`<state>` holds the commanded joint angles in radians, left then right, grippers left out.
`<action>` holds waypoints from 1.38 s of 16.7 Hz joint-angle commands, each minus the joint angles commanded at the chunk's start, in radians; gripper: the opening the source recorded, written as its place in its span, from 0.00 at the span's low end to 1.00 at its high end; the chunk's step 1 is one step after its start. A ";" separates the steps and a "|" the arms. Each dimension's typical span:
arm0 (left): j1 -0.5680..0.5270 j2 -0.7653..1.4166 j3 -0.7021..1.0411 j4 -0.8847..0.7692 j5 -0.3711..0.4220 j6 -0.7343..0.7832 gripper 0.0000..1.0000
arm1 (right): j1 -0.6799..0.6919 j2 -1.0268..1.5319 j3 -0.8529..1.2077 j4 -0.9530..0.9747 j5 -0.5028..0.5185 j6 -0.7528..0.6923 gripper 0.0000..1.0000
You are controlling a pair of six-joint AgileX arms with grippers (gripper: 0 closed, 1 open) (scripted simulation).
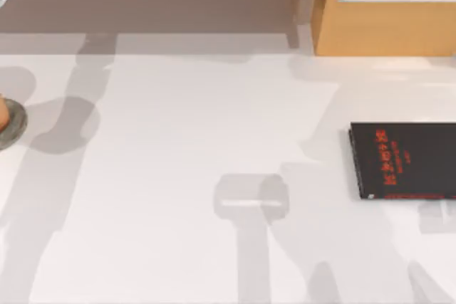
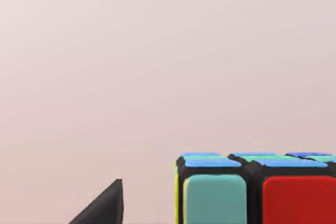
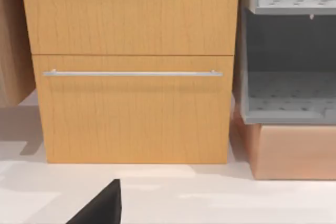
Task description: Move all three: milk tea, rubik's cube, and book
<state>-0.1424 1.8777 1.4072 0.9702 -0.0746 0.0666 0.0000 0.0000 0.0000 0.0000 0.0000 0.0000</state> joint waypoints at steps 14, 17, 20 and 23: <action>0.069 -0.940 -0.664 -0.451 0.032 -0.032 1.00 | 0.000 0.000 0.000 0.000 0.000 0.000 1.00; 0.093 -1.301 -0.904 -0.614 0.043 -0.043 1.00 | 0.000 0.000 0.000 0.000 0.000 0.000 1.00; 0.115 -1.584 -1.128 -0.767 0.056 -0.053 1.00 | 0.000 0.000 0.000 0.000 0.000 0.000 1.00; 0.132 -1.774 -1.306 -0.891 0.068 -0.061 1.00 | 0.000 0.000 0.000 0.000 0.000 0.000 1.00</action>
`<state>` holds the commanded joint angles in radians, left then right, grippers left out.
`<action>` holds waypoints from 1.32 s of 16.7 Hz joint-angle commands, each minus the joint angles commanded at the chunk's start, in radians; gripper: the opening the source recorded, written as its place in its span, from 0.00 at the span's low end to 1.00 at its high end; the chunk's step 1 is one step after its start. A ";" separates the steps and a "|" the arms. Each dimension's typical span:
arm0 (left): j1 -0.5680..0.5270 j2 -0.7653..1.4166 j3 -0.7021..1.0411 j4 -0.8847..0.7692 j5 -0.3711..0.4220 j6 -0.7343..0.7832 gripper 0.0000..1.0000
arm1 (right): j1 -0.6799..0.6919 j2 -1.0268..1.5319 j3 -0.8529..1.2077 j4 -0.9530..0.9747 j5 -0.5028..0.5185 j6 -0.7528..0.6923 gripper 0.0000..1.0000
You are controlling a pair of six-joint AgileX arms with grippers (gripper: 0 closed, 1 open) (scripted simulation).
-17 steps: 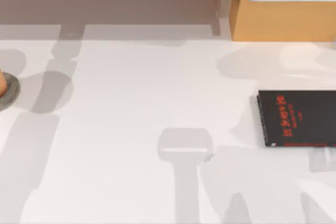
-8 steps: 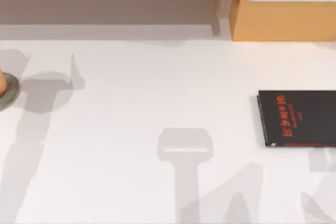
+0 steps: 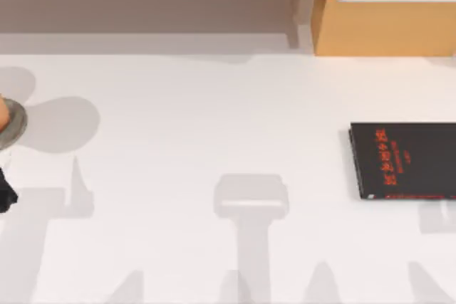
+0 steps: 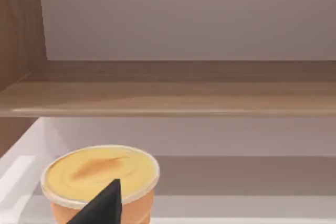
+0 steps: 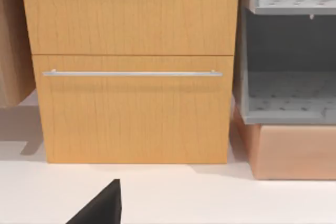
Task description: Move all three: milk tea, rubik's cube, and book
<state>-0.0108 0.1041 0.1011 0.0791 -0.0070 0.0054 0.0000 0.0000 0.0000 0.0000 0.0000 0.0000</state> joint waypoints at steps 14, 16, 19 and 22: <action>0.011 -0.104 -0.101 -0.079 0.007 -0.005 1.00 | -0.046 0.153 0.126 0.050 -0.042 0.001 1.00; 0.011 -0.104 -0.101 -0.079 0.007 -0.005 1.00 | -0.081 0.284 0.232 0.091 -0.076 0.001 1.00; 0.011 -0.104 -0.101 -0.079 0.007 -0.005 1.00 | -0.145 0.551 0.426 0.165 -0.139 -0.001 1.00; 0.011 -0.104 -0.101 -0.079 0.007 -0.005 1.00 | -0.217 0.877 0.638 0.247 -0.209 -0.003 1.00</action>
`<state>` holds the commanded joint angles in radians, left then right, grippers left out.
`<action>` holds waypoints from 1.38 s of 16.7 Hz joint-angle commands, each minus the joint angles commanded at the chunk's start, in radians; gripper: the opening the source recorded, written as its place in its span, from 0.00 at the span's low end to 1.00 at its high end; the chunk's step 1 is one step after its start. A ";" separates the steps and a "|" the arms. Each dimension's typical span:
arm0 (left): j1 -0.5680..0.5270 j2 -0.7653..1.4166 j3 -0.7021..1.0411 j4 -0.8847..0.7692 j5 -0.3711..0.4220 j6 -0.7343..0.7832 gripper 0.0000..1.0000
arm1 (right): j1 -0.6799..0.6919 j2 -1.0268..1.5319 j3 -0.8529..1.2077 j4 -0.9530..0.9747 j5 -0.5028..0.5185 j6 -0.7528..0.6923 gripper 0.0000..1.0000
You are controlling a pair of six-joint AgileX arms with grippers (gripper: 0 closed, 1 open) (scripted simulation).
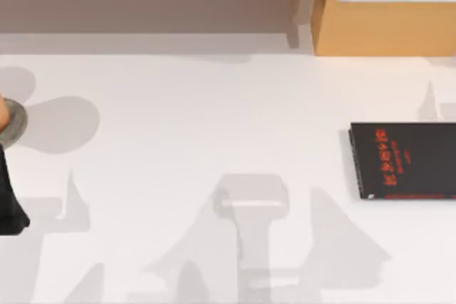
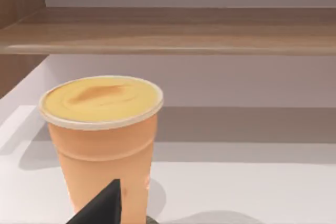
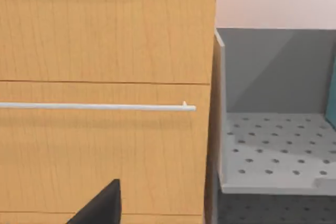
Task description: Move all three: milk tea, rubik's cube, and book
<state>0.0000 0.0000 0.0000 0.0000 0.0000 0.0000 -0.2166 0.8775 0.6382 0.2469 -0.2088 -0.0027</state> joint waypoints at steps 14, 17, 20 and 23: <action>0.000 0.000 0.000 0.000 0.000 0.000 1.00 | -0.280 1.120 0.799 0.307 -0.258 -0.004 1.00; 0.000 0.000 0.000 0.000 0.000 0.000 1.00 | -0.298 1.186 0.853 0.328 -0.275 -0.005 1.00; 0.000 0.000 0.000 0.000 0.000 0.000 1.00 | -0.299 1.191 0.857 0.329 -0.276 -0.005 1.00; 0.000 0.000 0.000 0.000 0.000 0.000 1.00 | -0.296 1.192 0.854 0.330 -0.276 -0.005 1.00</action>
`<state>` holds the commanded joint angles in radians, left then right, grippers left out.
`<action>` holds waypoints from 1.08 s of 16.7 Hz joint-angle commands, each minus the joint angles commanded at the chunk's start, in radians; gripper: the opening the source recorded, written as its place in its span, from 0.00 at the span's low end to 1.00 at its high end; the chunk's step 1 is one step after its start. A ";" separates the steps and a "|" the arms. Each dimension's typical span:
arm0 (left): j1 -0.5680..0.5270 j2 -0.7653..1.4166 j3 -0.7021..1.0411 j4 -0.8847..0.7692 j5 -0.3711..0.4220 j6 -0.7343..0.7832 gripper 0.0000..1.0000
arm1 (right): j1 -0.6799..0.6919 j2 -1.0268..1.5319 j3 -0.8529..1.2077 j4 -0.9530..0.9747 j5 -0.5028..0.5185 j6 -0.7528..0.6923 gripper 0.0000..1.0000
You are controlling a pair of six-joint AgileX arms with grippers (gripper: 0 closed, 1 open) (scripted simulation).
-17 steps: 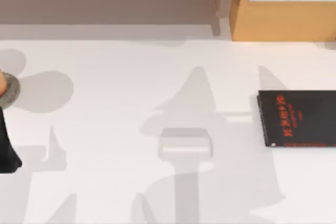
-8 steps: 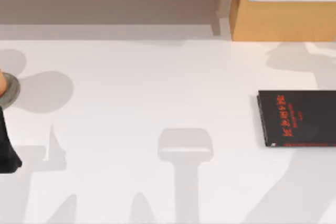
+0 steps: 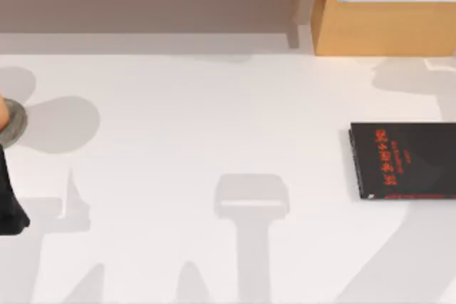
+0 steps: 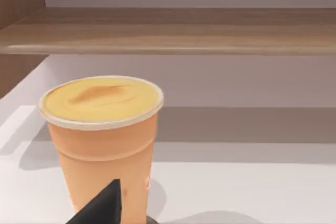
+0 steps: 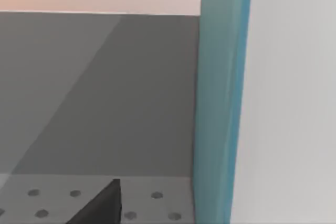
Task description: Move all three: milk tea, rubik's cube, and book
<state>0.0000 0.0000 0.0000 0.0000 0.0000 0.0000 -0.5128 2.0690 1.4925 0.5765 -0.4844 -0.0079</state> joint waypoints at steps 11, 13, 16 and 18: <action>0.000 0.000 0.000 0.000 0.000 0.000 1.00 | 0.026 0.098 0.157 -0.057 0.029 -0.001 1.00; 0.000 0.000 0.000 0.000 0.000 0.000 1.00 | 0.026 0.098 0.157 -0.057 0.029 -0.001 1.00; 0.000 0.000 0.000 0.000 0.000 0.000 1.00 | 0.026 0.098 0.157 -0.057 0.029 -0.001 0.77; 0.000 0.000 0.000 0.000 0.000 0.000 1.00 | 0.026 0.098 0.157 -0.057 0.029 -0.001 0.62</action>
<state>0.0000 0.0000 0.0000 0.0000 0.0000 0.0000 -0.4872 2.1674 1.6498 0.5191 -0.4552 -0.0086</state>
